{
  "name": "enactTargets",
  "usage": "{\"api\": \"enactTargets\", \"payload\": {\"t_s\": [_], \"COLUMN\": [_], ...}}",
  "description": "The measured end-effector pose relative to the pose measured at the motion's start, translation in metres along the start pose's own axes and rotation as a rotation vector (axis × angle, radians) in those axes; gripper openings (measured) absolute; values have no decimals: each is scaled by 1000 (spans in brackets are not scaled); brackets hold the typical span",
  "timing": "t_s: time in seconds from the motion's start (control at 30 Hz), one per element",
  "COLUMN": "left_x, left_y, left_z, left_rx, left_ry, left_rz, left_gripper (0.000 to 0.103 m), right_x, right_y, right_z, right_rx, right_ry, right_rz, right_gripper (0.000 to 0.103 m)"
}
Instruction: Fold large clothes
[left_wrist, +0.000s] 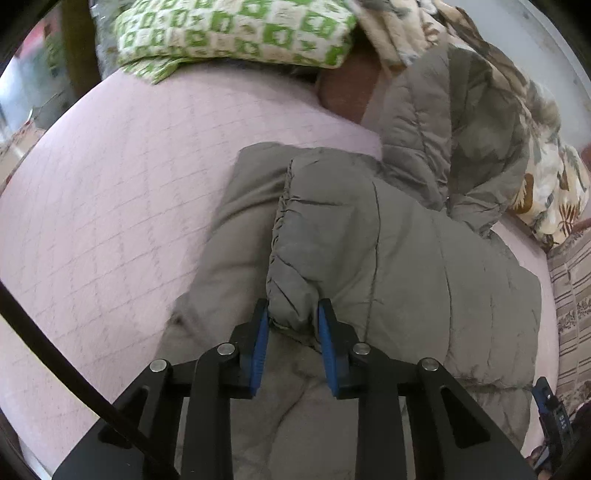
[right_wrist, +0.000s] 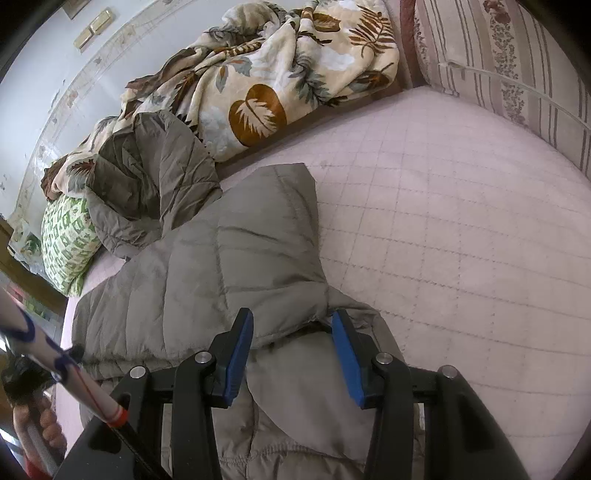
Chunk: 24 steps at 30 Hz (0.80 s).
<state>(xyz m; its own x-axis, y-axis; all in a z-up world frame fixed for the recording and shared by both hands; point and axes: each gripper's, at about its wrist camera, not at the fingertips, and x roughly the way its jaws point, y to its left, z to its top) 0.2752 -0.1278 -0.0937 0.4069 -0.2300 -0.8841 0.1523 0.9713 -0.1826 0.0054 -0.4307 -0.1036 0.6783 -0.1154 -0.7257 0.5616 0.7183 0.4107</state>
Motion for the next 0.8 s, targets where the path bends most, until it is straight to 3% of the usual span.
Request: {"api": "enactTargets", "payload": {"t_s": [0.2,0.23,0.3,0.57,0.63,0.7,0.8], "left_x": [-32,-42,-62,-81,-79,-76,-73], "left_y": [5,5,6,14,24,40,57], "left_z": [-15,-22,-42,-80,-80,-75,-71], "left_rx": [24,34,52,181,169,137,88], "left_ry": [-66,-90,-164,-309,-331,-310,-293], "left_rz": [21,21,37,136,153,117,80], "left_gripper": [45,52,56,56,56,56,56], "right_x": [-1,-2,-7,-27,-33,-37,-37], "right_y": [6,9,17,67,91,114,162], "right_z": [-4,-5,-11,-38,-31,-19,13], "right_rx": [-12,-19,-44,-143,-169,-195,-248], "right_ry": [0,-5,-21,-21,-8,-4,-24], "right_rz": [8,13,21,26,29,34,14], "right_gripper": [49,49,49,49,49,49,57]}}
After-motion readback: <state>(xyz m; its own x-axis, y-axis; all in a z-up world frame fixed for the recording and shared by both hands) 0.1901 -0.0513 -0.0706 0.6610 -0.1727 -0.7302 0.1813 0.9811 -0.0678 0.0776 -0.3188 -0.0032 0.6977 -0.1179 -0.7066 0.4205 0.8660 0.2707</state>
